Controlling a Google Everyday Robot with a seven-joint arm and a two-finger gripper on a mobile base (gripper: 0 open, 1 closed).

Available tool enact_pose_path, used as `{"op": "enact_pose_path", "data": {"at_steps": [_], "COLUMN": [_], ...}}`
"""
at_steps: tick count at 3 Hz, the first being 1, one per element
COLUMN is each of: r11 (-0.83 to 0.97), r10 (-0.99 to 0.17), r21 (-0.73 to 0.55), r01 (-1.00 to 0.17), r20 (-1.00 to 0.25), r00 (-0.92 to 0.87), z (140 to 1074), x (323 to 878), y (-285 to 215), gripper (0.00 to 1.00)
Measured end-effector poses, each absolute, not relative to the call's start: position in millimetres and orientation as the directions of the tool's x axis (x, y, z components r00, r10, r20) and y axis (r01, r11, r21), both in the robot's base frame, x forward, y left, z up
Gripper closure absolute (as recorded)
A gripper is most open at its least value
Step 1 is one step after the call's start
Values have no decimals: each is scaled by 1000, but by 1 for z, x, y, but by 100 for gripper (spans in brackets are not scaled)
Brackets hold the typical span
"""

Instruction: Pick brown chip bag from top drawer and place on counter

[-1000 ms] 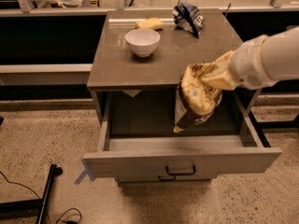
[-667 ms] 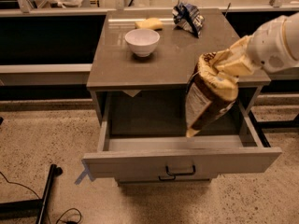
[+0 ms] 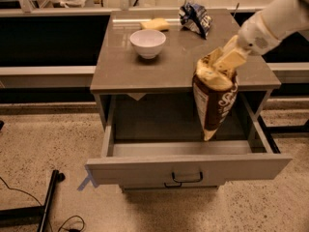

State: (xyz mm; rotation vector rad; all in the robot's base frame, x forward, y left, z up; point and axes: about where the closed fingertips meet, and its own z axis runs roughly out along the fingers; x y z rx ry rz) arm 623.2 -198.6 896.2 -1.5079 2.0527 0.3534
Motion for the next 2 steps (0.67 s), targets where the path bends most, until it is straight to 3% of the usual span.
{"op": "enact_pose_path", "data": {"at_steps": [2], "r11": [304], "r10": [-817], "r21": [-87], "r01": [-949], "r20": [-536], "r00": [-213], "z": [901], "x": [634], "y": [-199], "gripper": [100]}}
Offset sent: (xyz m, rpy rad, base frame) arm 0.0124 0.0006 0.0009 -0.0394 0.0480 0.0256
